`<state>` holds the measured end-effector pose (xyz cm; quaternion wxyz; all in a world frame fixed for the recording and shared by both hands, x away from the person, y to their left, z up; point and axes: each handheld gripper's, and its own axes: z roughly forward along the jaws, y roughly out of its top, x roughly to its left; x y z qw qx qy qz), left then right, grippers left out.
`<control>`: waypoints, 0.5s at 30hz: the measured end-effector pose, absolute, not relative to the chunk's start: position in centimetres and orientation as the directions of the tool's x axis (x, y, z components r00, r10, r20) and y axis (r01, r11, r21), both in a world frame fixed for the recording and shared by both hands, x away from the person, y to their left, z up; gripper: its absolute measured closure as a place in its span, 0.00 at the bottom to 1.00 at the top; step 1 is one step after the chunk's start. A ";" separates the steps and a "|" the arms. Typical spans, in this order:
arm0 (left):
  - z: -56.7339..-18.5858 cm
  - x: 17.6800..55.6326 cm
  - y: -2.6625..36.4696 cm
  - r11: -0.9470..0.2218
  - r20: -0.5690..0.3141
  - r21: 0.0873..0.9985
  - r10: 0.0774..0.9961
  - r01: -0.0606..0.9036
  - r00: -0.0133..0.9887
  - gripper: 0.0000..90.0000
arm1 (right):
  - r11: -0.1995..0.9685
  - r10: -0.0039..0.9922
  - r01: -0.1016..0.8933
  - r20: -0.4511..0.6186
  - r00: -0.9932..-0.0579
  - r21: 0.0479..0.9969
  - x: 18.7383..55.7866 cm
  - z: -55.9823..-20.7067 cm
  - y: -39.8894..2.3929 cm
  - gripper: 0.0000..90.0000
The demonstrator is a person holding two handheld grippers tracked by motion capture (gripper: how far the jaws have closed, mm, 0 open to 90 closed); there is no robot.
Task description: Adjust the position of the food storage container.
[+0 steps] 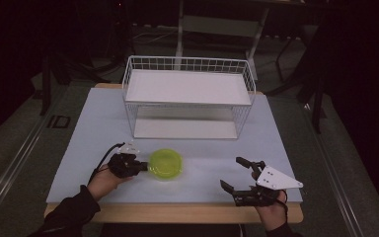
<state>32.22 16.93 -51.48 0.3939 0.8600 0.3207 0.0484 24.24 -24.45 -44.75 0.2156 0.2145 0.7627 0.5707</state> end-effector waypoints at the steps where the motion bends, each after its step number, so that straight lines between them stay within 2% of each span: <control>1: -51.5 32.3 16.8 -0.486 -0.169 0.707 0.590 0.514 0.790 1.00 | 0.255 0.574 0.082 -0.082 -0.815 0.964 24.3 -44.8 -24.5 0.15; 15: -51.8 32.3 14.1 -0.511 -0.188 0.702 0.539 0.496 0.821 1.00 | 0.257 0.574 0.082 -0.084 -0.815 0.963 24.3 -44.8 -24.4 0.15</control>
